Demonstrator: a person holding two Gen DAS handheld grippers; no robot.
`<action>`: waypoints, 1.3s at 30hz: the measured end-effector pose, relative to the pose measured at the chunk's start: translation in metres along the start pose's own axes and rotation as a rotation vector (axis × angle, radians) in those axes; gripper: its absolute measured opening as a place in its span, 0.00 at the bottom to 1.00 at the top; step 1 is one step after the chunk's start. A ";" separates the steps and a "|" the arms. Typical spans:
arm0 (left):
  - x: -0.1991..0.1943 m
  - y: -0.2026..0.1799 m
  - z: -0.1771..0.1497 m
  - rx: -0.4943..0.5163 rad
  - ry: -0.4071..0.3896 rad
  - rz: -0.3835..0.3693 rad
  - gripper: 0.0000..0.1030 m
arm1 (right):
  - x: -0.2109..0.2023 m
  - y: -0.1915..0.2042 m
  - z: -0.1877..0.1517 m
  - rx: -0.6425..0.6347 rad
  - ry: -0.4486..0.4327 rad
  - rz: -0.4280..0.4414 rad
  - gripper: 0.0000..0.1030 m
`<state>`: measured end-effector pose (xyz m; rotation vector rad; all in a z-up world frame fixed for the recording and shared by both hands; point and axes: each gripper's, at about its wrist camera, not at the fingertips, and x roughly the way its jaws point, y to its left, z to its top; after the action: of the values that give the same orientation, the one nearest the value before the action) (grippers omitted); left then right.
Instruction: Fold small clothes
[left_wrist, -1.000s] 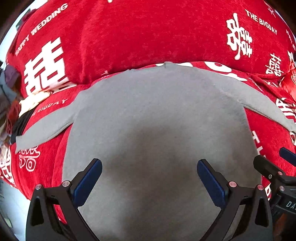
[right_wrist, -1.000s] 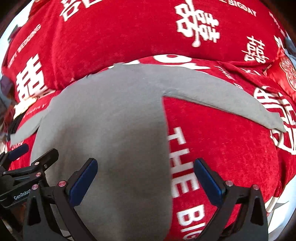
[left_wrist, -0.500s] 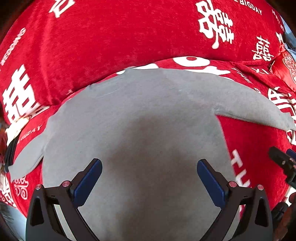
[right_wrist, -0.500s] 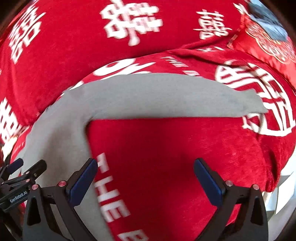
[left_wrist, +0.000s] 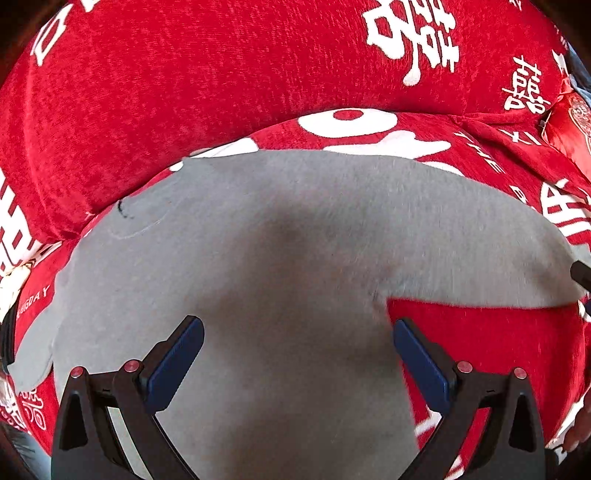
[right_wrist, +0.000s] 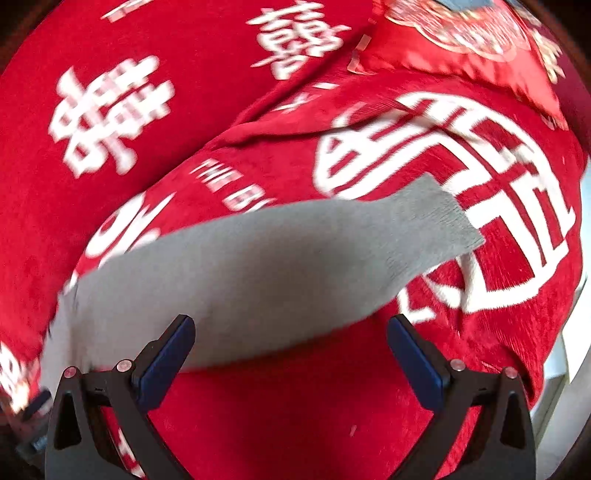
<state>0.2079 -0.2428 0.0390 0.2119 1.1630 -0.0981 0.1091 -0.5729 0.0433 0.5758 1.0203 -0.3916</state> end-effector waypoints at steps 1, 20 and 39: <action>0.002 -0.002 0.002 0.002 0.001 0.000 1.00 | 0.005 -0.006 0.006 0.028 0.002 0.003 1.00; 0.029 0.001 0.033 -0.040 -0.013 -0.057 1.00 | -0.002 0.009 0.042 -0.057 -0.161 0.014 0.01; 0.074 0.034 0.048 -0.137 0.064 -0.068 1.00 | -0.020 -0.052 0.036 0.169 -0.070 0.255 0.78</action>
<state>0.2864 -0.2171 -0.0071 0.0545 1.2355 -0.0716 0.0949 -0.6351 0.0613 0.8292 0.8382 -0.2711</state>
